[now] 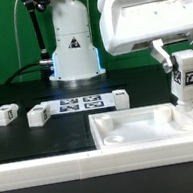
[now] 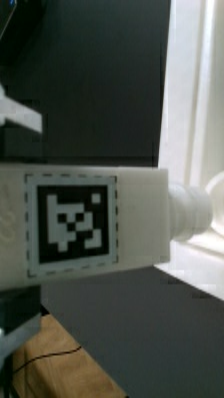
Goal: Assemble one leg
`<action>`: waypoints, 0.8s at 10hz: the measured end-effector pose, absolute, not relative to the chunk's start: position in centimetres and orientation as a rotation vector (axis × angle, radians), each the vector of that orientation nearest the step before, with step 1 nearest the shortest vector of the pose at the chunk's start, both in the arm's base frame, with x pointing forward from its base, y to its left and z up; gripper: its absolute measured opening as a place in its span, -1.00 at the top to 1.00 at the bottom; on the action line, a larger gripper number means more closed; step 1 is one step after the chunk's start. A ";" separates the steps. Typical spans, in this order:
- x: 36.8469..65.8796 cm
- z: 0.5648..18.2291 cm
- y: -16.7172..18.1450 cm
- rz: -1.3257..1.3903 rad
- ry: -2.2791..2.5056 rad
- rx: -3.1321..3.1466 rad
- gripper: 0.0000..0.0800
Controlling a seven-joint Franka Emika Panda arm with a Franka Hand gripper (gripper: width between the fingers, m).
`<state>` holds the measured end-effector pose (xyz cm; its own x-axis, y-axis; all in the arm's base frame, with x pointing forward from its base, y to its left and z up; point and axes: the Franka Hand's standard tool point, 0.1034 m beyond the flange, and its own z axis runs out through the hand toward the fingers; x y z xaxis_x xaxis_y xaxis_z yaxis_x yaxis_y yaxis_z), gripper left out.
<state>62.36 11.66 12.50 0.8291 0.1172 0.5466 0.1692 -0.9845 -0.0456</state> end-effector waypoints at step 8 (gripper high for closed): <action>61.6 9.6 11.8 -0.862 -0.226 -2.916 0.27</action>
Offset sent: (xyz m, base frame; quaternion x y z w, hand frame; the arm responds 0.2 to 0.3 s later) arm -0.0176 -0.0039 -0.0355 -0.0143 0.0152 -0.0064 0.9998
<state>61.56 11.76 9.62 0.8296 0.1155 0.5463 0.1675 -0.9848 -0.0461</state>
